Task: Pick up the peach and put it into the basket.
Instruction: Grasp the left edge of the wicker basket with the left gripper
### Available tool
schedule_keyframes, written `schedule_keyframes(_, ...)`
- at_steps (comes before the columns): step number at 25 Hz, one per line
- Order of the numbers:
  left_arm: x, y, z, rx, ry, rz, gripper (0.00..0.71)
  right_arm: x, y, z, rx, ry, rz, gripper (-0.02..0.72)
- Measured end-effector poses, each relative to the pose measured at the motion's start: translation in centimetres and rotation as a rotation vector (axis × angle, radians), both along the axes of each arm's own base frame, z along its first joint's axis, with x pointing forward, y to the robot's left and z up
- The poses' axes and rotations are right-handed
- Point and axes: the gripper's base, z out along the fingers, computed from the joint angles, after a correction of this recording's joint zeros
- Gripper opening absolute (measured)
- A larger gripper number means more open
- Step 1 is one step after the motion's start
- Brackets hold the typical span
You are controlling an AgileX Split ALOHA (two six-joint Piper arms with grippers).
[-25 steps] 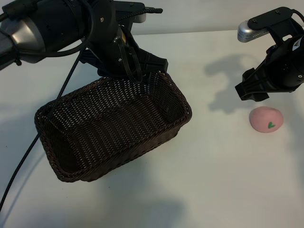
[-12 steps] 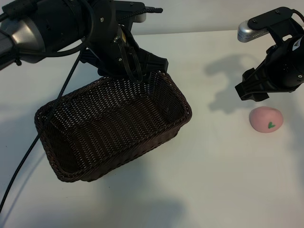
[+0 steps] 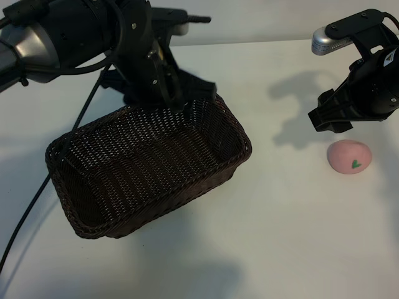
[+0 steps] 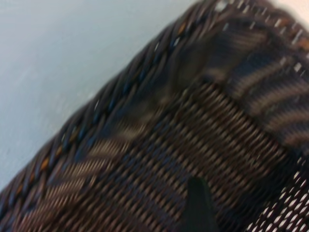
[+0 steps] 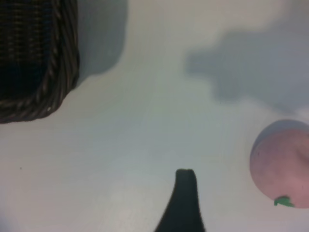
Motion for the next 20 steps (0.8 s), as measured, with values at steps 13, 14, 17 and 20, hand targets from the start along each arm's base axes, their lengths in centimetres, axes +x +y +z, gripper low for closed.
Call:
schedule_keyframes(13,-3.1,4.3,1.4,0.208,-0.013,0.186,0.555,0.0,0.1,0.0,0.012,0.002,-0.004,0.595)
schedule_keyframes(14,-3.4,4.8,1.4,0.214,-0.015,0.199,0.555,0.0,0.1,0.0,0.012,0.002,-0.004,0.595)
schedule_keyframes(17,-4.6,6.8,2.2,0.203,-0.025,0.263,0.555,0.0,0.1,0.0,0.013,0.002,-0.005,0.595)
schedule_keyframes(20,-6.0,9.5,3.2,0.183,-0.036,0.348,0.555,0.0,0.1,0.0,0.013,0.005,-0.004,0.595)
